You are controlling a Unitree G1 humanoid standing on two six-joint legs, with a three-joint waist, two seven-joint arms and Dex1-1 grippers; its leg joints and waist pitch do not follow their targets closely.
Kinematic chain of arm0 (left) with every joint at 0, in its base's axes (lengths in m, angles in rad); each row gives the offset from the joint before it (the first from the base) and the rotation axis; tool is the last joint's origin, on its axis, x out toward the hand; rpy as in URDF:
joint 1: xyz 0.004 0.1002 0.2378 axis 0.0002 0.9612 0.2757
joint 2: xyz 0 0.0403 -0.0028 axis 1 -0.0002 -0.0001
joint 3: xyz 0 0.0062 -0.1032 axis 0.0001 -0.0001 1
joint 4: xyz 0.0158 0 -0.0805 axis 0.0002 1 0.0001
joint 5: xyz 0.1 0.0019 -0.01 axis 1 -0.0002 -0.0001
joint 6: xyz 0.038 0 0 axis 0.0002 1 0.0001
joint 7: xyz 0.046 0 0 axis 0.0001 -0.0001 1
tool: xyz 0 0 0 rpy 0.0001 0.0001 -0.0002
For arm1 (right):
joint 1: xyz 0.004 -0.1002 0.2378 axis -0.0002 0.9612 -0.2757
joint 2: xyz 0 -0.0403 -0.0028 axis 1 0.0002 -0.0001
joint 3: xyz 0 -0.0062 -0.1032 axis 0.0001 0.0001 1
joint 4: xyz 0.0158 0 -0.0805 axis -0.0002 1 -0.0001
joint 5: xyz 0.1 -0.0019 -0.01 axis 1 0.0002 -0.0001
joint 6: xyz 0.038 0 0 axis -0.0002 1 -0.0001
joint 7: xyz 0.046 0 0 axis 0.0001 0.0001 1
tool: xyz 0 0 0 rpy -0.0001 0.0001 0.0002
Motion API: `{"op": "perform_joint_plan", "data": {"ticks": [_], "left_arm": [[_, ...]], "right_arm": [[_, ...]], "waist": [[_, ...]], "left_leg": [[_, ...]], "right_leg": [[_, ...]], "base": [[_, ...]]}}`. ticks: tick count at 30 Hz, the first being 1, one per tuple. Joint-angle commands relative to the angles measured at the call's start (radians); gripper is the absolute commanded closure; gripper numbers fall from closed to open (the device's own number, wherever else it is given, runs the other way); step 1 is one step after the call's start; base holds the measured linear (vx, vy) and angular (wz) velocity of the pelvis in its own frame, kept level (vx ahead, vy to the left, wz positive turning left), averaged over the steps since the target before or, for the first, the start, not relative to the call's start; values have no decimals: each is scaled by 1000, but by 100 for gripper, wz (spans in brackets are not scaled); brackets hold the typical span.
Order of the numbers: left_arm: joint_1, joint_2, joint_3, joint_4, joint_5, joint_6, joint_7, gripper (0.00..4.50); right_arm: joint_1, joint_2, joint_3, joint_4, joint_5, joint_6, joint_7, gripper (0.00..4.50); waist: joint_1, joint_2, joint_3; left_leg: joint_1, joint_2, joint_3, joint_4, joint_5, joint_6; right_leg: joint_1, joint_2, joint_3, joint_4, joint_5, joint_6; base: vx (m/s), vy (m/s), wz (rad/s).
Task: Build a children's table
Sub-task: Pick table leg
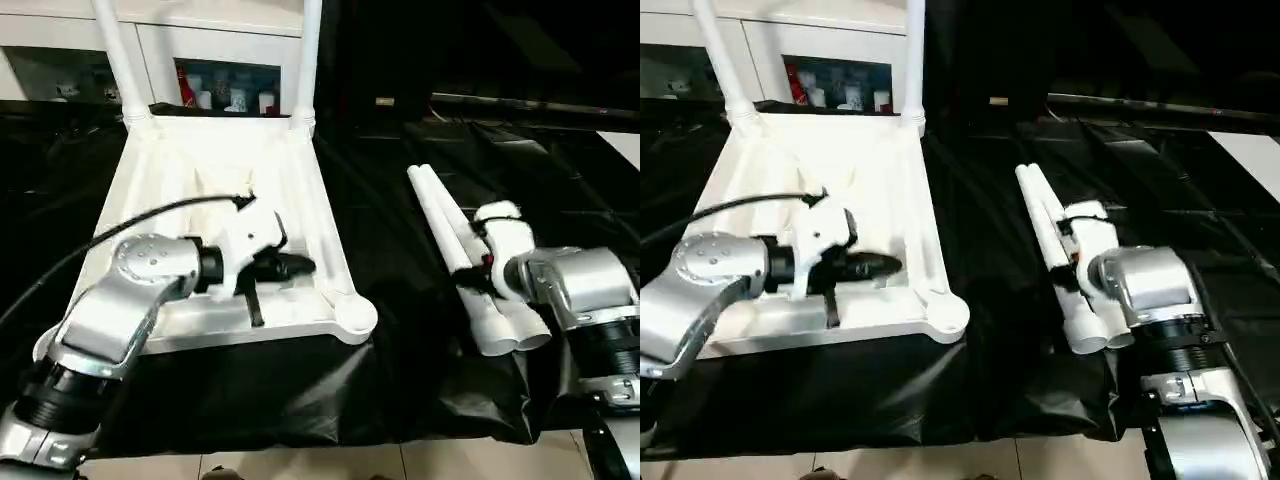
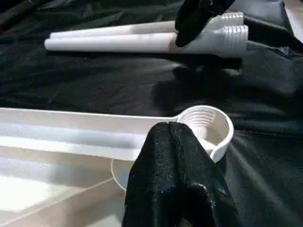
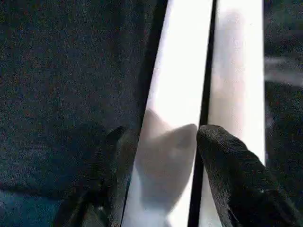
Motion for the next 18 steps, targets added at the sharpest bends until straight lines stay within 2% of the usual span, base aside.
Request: {"op": "perform_joint_plan", "data": {"ticks": [1, 5, 9, 16, 18], "left_arm": [[-3, 7, -14, -30, -11, 14, -2, 450], [-4, 11, -15, -37, -13, 24, -2, 450], [-5, 12, -15, -42, -10, 30, -1, 450], [0, 20, -18, -54, -12, 36, 5, 450], [1, 21, -18, -52, -11, 35, 6, 450]], "right_arm": [[0, -9, 0, -21, 17, 24, 7, 210], [-8, 9, -11, -53, 37, 44, 10, 210], [-39, 44, -58, -82, 67, 46, 8, 210], [-60, 52, -109, -80, 65, -8, -32, 210], [-50, 40, -93, -49, 35, -37, -64, 210]], "waist": [[3, 7, -74], [3, 7, -72], [1, 7, -72], [5, 7, -72], [5, 6, -73]], "left_leg": [[0, -4, 11, -58, -163, -37], [-1, -4, 10, -59, -167, -38], [1, -4, 10, -59, -179, -43], [4, -6, 11, -58, -185, -51], [3, -5, 10, -58, -180, -52]], "right_leg": [[61, -40, 46, -73, -247, -123], [61, -39, 46, -73, -254, -119], [58, -40, 48, -76, -284, -110], [55, -37, 50, -75, -287, -105], [56, -37, 50, -72, -278, -106]], "base": [[0, 0, 0], [0, 0, 0], [0, 0, 0], [0, 0, 0], [0, 0, 0]]}}
